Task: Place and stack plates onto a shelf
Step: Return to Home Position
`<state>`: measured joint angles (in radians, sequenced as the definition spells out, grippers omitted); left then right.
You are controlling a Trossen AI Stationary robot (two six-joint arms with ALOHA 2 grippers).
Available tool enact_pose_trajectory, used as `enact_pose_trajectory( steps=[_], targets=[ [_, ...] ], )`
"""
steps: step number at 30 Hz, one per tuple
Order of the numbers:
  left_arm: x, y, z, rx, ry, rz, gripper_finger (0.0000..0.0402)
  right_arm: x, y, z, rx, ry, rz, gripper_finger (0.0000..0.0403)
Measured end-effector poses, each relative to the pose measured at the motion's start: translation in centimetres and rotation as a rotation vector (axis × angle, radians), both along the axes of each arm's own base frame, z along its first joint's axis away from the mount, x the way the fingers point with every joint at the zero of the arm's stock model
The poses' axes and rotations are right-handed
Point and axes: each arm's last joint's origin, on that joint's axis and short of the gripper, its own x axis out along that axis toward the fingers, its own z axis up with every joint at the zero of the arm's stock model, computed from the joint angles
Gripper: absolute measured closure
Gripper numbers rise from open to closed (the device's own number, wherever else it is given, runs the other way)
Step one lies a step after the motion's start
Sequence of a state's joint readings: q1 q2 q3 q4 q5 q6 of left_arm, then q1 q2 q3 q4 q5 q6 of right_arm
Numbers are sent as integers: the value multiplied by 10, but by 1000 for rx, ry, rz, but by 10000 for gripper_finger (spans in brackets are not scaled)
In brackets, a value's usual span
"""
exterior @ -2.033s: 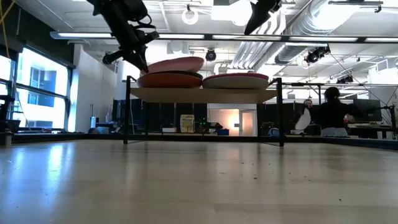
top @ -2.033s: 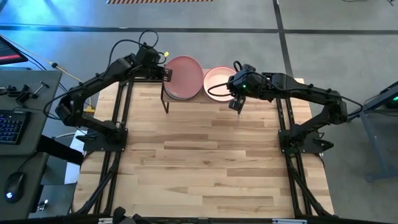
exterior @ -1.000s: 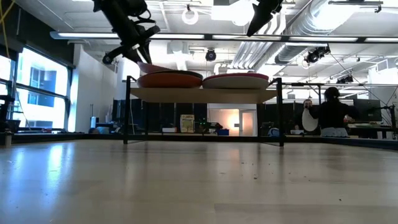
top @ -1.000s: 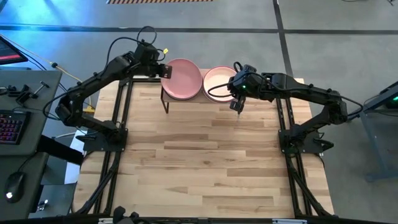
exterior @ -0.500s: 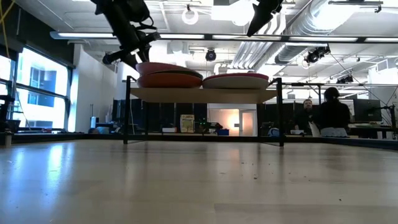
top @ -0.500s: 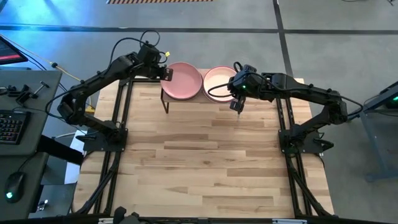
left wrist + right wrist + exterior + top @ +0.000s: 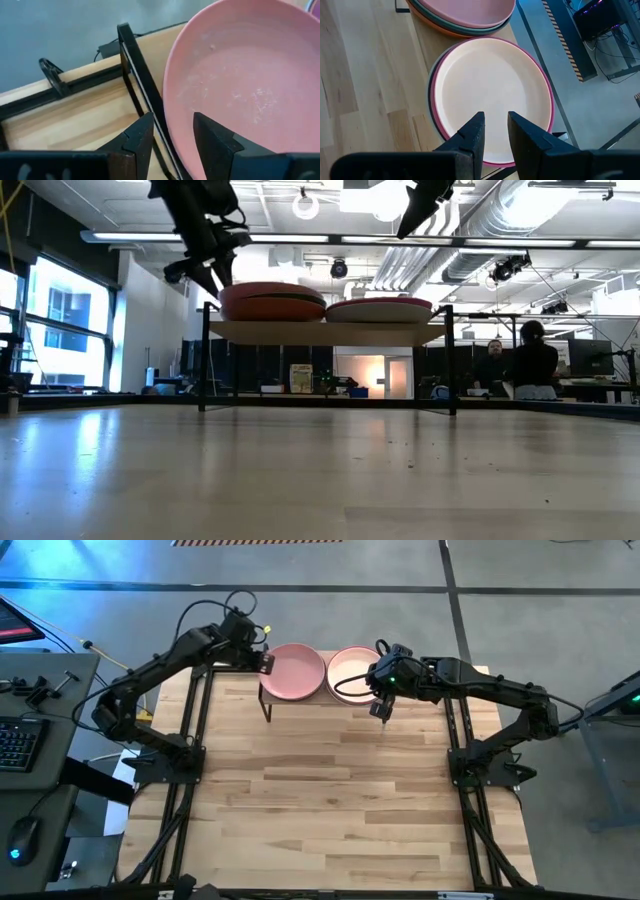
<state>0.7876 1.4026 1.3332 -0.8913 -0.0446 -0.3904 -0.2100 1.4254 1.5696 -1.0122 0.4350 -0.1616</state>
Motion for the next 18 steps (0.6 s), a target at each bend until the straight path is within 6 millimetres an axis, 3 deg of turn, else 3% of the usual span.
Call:
enact_pose_trajectory(
  steps=[6, 10, 14, 18],
  targets=[
    [-5, -5, 3, -22, 73, -48, 273, -1, 0, -1, -3, 16, 8, 324],
    [-12, -13, 10, -16, 74, -67, 273, -4, 1, 1, 46, 27, 101, 324],
    [-22, -27, 25, 36, 50, -112, 273, -15, -4, 12, 184, -89, 220, 324],
    [-36, -42, 41, 94, 4, -121, 273, -37, -15, 13, 210, -214, 160, 324]
  ],
)
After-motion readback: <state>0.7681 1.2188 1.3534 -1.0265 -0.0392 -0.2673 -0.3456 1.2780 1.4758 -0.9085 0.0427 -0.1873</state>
